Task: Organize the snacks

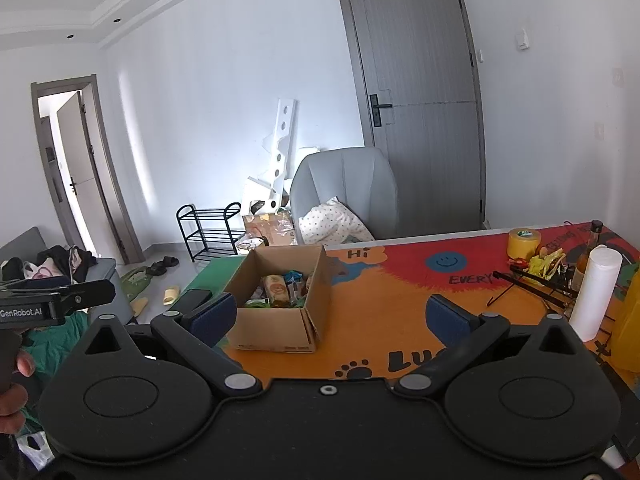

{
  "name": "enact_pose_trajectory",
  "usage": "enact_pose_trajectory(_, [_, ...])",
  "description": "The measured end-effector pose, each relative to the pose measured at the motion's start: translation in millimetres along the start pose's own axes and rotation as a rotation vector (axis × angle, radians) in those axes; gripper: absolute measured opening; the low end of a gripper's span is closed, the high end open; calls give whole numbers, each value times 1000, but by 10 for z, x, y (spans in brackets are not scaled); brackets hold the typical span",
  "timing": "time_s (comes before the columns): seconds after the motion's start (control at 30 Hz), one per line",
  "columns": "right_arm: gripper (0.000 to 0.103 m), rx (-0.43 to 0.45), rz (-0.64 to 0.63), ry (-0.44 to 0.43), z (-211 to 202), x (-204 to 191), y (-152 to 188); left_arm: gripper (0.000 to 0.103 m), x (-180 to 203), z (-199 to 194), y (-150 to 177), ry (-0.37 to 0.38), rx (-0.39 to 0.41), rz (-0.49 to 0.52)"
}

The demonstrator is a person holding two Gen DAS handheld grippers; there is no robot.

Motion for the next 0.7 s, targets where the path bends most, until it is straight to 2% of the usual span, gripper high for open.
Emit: enact_pose_trajectory(0.7, [103, -8, -18, 2, -46, -56, -8, 103, -53, -13, -4, 0, -1, -3])
Point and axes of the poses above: each gripper's, at about its wrist camera, not at the fingertips, and z roughly the way its jaws point, x to its right, y to its underside, the point moved 3 cm from there along z, roughly the way its jaws point, and after that the axes turned 1 degree about x, right-handed, at the moved point
